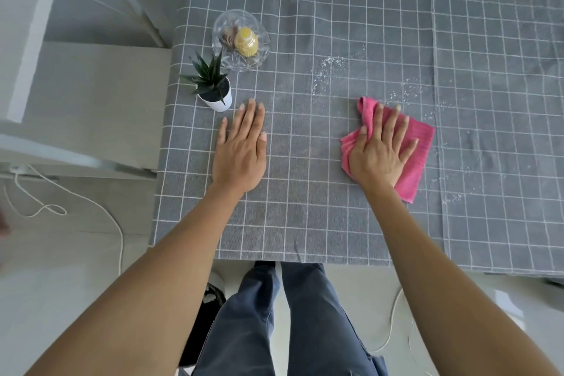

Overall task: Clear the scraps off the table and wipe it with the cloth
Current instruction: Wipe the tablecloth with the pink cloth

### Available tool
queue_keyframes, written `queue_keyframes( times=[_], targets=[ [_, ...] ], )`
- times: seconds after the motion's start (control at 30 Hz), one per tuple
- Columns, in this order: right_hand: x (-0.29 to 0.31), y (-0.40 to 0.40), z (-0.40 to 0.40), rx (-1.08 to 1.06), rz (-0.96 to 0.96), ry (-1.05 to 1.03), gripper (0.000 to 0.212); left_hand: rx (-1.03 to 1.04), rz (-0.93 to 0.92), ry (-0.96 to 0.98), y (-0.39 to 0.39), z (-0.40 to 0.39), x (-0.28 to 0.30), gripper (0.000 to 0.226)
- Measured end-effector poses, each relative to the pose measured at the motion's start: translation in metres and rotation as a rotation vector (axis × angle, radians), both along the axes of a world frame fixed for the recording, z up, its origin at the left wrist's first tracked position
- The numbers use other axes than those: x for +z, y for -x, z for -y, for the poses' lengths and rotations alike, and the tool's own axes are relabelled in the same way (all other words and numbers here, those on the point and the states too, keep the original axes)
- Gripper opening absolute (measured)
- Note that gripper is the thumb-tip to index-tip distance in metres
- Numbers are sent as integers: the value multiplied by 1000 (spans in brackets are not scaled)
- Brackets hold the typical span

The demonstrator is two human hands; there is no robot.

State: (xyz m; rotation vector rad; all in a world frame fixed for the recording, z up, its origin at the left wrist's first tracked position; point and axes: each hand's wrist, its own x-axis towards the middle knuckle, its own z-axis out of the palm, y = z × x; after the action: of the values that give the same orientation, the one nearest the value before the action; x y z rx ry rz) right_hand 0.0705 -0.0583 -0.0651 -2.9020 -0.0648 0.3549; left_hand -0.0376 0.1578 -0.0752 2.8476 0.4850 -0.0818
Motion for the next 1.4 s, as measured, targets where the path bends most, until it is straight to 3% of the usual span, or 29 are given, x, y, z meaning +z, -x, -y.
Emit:
queue_keyframes(
  times=[0.23, 0.4, 0.7, 0.83, 1.03, 1.17, 1.4],
  targets=[
    [5, 65, -67, 337, -32, -69, 55, 0, 23, 10, -1, 1, 1, 57],
    [4, 77, -50, 457, -17, -83, 54, -9, 23, 6, 0, -1, 0, 56],
    [0, 47, 1, 161, 17, -12, 53, 15, 27, 9, 1, -1, -1, 55],
    [2, 52, -7, 180, 8, -18, 54, 31, 31, 10, 0, 2, -1, 55],
    [4, 93, -56, 429, -19, -48, 53, 15, 42, 16, 0, 1, -1, 55],
    [3, 85, -42, 454, -3, -63, 51, 1, 39, 16, 1, -1, -1, 55],
    [0, 46, 14, 202, 20, 6, 53, 3, 27, 22, 1, -2, -2, 53]
  ],
)
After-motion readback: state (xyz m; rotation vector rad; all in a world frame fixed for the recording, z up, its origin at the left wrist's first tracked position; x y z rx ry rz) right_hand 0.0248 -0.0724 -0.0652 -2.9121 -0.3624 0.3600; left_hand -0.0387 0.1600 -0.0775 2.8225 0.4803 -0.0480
